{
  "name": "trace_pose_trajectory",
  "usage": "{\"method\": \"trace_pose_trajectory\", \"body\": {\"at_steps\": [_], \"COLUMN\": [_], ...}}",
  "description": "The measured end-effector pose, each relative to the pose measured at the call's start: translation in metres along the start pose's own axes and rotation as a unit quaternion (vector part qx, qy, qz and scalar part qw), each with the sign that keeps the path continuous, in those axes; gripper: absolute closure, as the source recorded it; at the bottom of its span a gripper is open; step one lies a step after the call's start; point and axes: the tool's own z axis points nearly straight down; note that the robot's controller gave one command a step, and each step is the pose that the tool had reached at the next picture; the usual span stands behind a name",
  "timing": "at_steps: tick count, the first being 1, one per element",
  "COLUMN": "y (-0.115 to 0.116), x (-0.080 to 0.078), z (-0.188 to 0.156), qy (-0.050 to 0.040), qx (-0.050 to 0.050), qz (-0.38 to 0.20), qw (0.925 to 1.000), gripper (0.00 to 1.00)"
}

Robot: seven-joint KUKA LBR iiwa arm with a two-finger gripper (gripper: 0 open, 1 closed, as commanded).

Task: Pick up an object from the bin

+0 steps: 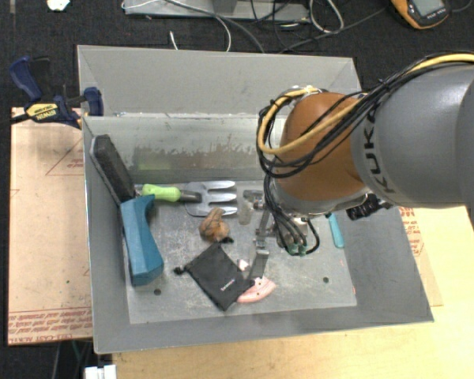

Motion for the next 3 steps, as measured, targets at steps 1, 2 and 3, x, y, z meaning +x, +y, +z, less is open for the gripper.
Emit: {"method": "trace_pose_trajectory", "body": {"at_steps": [1, 2, 3], "y": [0.000, -0.010, -0.019], "x": [0.000, 0.003, 0.011], "z": [0.000, 0.066, 0.102], "qy": [0.0000, -0.0026, -0.0071], "qx": [0.000, -0.001, -0.003], "qz": [0.000, -0.034, 0.008], "qw": [1.0000, 0.9994, 0.9999], "gripper": [0.00, 0.00, 1.00]}}
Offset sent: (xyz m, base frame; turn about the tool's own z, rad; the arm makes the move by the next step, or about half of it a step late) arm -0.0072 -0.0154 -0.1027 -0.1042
